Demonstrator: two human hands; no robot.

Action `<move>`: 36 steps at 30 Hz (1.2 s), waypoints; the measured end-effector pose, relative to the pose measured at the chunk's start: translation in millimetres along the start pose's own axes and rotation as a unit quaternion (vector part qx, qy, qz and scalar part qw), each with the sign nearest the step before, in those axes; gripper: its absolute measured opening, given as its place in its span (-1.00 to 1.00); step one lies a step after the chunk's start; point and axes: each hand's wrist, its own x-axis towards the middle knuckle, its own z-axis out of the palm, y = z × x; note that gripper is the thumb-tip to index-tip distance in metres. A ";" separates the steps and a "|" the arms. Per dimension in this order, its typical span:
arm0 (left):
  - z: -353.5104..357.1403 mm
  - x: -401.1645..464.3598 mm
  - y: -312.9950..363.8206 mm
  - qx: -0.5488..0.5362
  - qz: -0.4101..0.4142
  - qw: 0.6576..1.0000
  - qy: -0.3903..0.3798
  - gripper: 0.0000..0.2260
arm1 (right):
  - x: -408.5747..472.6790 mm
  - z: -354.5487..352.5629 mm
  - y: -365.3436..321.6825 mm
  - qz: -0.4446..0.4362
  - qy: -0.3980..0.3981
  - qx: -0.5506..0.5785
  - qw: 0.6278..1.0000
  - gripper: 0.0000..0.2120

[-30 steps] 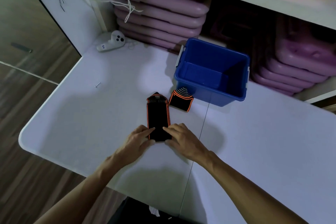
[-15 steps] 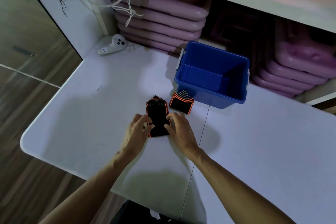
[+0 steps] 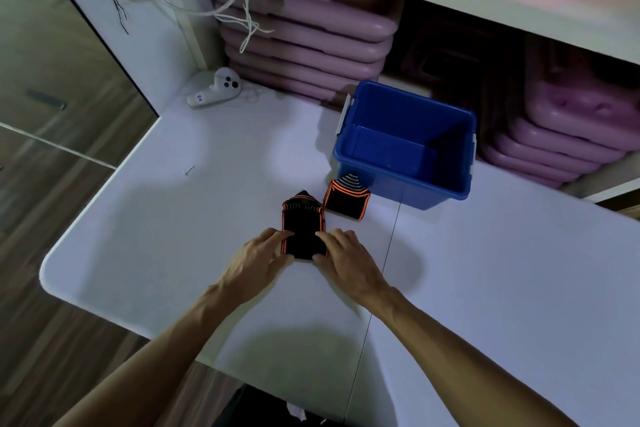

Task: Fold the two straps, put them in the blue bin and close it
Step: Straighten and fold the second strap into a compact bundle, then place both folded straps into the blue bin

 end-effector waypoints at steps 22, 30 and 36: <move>-4.6 48.7 11.1 -0.174 -0.254 0.951 -0.029 -0.69 | 41.2 -13.2 -10.4 0.163 0.046 0.253 0.953 -0.64; -2.7 29.1 11.2 -0.267 -0.209 0.941 -0.019 -0.82 | 23.2 -19.9 -4.3 0.154 -0.075 0.344 0.923 -0.44; -19.4 29.3 34.3 -0.184 -0.039 0.981 0.047 -0.70 | 7.8 -45.5 -5.9 0.078 0.009 0.321 0.944 -0.46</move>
